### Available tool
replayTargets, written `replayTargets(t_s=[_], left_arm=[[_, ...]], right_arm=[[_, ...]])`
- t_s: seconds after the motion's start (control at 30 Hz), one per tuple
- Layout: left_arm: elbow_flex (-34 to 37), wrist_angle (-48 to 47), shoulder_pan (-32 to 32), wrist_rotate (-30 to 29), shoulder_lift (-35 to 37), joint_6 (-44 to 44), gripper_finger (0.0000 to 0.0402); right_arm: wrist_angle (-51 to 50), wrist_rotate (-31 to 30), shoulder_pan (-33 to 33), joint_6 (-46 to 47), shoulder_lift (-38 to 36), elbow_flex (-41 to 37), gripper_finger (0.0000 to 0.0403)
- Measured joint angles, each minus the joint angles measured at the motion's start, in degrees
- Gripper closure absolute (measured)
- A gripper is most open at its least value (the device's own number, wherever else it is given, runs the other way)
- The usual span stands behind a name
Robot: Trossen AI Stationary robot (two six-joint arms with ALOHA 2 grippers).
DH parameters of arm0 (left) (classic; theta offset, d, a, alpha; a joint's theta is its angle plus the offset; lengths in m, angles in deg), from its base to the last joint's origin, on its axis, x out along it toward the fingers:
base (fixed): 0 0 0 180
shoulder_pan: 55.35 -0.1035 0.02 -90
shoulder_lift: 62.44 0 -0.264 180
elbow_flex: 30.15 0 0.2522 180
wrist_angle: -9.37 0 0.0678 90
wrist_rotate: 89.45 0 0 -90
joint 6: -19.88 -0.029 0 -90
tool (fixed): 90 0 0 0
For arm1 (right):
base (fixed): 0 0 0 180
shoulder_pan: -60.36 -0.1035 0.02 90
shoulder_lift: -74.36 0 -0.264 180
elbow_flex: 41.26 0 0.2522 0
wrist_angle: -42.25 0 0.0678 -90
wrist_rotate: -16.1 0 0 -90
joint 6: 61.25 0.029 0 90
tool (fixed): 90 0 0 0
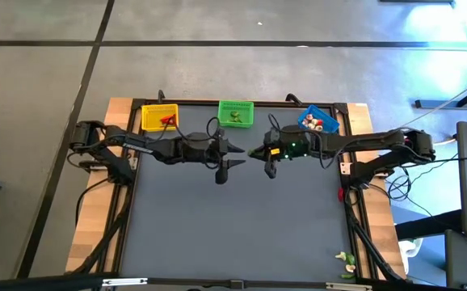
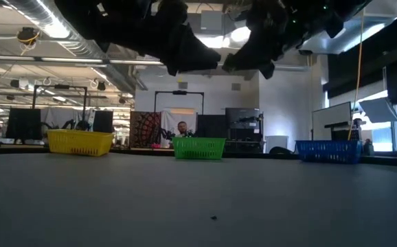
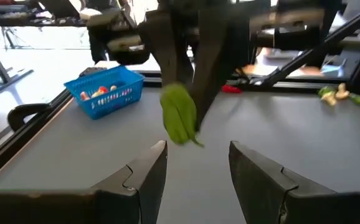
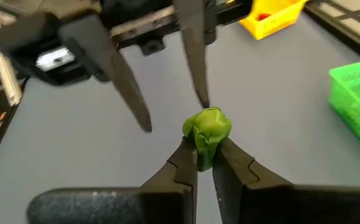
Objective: Sort produce into baskets
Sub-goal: Put the small green chili pepper into the green basket
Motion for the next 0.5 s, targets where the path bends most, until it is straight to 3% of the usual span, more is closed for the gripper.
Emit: replayTargets(t_s=[0.2, 0.3, 0.5], left_arm=[[0.0, 1.03, -0.53, 0.11, -0.02, 2.33, 0.0233], [0.02, 1.6, -0.9, 0.67, -0.02, 4.85, 0.0236], [0.11, 3.36, -1.14, 3.74, -0.02, 6.81, 0.0278]], right_arm=[[2.81, 1.51, -1.53, -3.22, 2.47, 0.0, 0.0372], [4.26, -1.11, -2.96, -4.83, 3.01, -0.02, 0.0372], [6.36, -3.15, -3.82, -6.37, 3.04, -0.07, 0.0372]])
